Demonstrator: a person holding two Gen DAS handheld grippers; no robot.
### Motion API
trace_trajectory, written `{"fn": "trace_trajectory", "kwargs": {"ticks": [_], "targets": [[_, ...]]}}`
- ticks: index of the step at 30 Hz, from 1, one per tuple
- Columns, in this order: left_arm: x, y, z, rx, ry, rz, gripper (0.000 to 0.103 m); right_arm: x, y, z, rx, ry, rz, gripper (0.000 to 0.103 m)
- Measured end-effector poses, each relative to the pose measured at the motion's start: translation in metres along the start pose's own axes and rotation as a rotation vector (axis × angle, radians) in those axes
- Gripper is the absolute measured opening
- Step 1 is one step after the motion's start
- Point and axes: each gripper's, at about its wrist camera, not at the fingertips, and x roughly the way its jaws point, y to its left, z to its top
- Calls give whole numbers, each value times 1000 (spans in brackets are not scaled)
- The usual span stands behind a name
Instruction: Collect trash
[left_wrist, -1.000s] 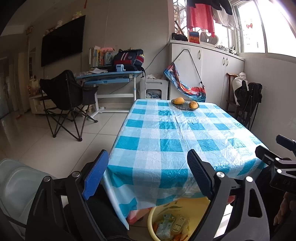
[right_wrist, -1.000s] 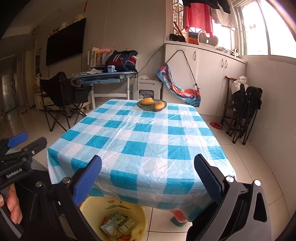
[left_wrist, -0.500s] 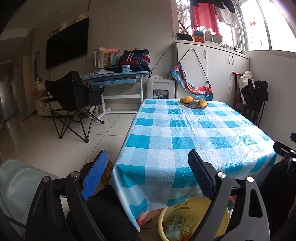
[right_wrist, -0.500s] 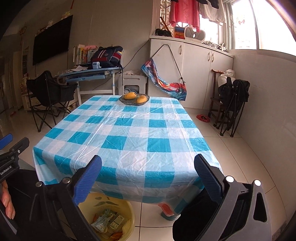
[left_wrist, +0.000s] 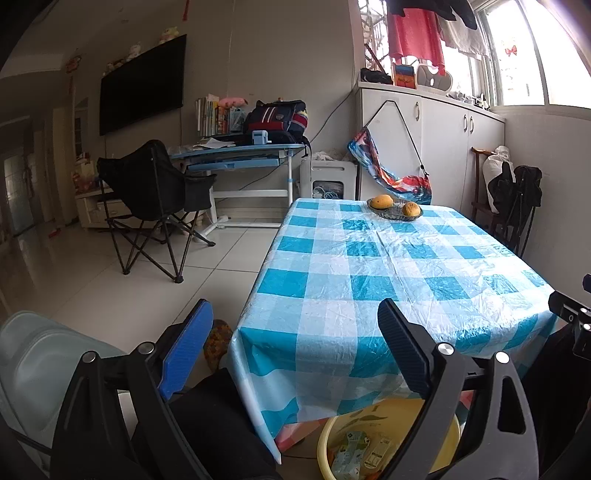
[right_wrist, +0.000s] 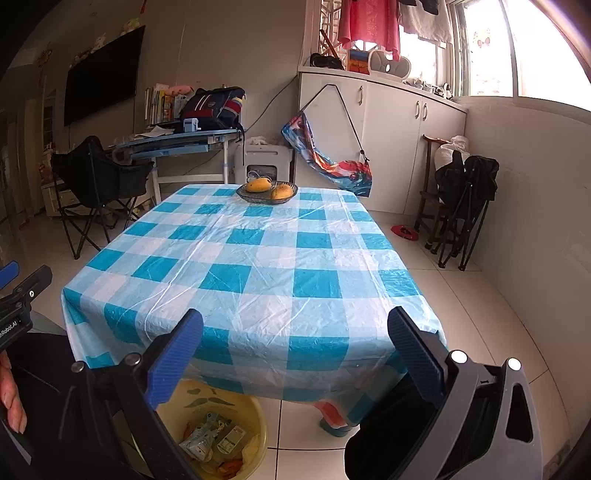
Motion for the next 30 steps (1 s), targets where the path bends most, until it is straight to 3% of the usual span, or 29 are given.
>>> {"fn": "trace_trajectory", "kwargs": {"ticks": [30], "targets": [[0,3,1,-17,-8,9,92,1,-1,-1,-2,1,-5,96]]}}
